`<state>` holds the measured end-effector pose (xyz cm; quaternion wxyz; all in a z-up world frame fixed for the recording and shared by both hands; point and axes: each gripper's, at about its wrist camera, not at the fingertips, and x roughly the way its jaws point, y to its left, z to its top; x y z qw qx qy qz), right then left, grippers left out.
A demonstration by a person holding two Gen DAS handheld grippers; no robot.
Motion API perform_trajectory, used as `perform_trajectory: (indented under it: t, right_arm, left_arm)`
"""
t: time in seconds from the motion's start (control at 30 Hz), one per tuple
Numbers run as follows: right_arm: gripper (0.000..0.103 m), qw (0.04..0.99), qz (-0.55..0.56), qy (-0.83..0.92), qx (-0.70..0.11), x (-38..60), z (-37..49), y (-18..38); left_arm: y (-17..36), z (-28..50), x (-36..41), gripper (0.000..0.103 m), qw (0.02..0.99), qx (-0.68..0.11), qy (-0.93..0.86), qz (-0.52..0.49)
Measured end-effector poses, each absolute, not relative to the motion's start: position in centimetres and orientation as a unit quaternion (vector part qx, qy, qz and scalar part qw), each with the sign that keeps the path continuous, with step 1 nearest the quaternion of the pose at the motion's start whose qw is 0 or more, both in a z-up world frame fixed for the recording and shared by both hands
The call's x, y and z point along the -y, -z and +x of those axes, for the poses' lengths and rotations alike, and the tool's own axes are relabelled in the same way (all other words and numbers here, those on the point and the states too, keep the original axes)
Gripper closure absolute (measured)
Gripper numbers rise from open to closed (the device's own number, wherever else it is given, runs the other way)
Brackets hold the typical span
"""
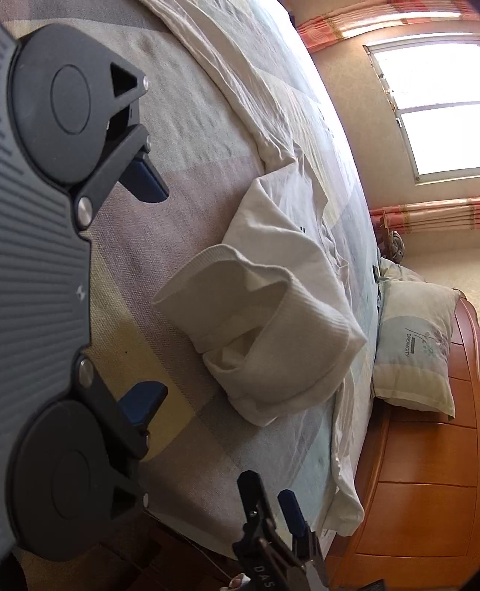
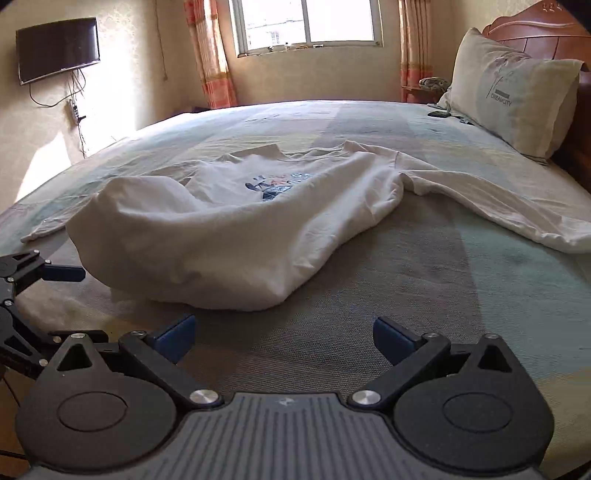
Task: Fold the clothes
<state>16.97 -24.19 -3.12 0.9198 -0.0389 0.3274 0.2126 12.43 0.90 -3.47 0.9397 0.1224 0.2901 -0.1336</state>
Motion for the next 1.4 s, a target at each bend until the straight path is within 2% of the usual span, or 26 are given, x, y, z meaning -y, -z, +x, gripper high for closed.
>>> perform_trajectory:
  t: [0.1, 0.23, 0.33, 0.43, 0.63, 0.8, 0.93, 1.07, 1.13, 1.27, 1.4]
  right_arm:
    - [0.000, 0.920, -0.080, -0.187, -0.335, 23.8, 17.2, 4.8]
    - [0.000, 0.918, -0.076, -0.177, -0.346, 24.3, 17.2, 6.3]
    - [0.000, 0.925, -0.065, -0.177, -0.331, 24.7, 16.6, 6.8]
    - [0.000, 0.928, -0.063, -0.177, -0.320, 24.8, 16.3, 6.8]
    - [0.000, 0.938, -0.056, -0.172, -0.296, 24.8, 15.5, 7.1]
    - [0.000, 0.942, -0.049, -0.154, -0.293, 25.3, 14.6, 7.1]
    - [0.000, 0.944, -0.043, -0.141, -0.294, 25.7, 13.8, 6.9]
    - [0.000, 0.946, -0.037, -0.127, -0.296, 26.2, 13.1, 6.8]
    - [0.000, 0.947, -0.034, -0.120, -0.297, 26.4, 12.7, 6.7]
    - [0.000, 0.948, -0.008, -0.090, -0.304, 28.1, 11.8, 6.7]
    - [0.000, 0.949, 0.015, -0.069, -0.309, 29.4, 11.2, 6.7]
  left_arm:
    - [3.2, 14.2, -0.3, 0.001, 0.943, -0.264, 0.121, 0.159]
    - [3.1, 16.2, 0.8, 0.001, 0.942, -0.243, 0.126, 0.193]
    - [2.6, 16.9, 0.9, 0.001, 0.949, -0.236, 0.125, 0.170]
    - [2.3, 17.0, -0.8, 0.001, 0.951, -0.266, 0.107, 0.119]
    - [1.2, 14.0, -3.6, 0.001, 0.938, -0.313, 0.084, 0.123]
    - [-3.8, 11.4, -0.5, 0.001, 0.935, -0.259, 0.177, 0.167]
    - [-5.9, 12.9, 5.2, 0.001, 0.915, -0.226, 0.253, 0.218]
    - [-2.4, 15.7, 12.0, 0.001, 0.862, -0.229, 0.254, 0.375]
    - [0.2, 16.9, 13.8, 0.001, 0.830, -0.257, 0.241, 0.432]
    - [3.8, 18.1, 14.7, 0.001, 0.785, -0.297, 0.247, 0.485]
    - [3.4, 19.4, 13.8, 0.000, 0.797, -0.296, 0.228, 0.475]
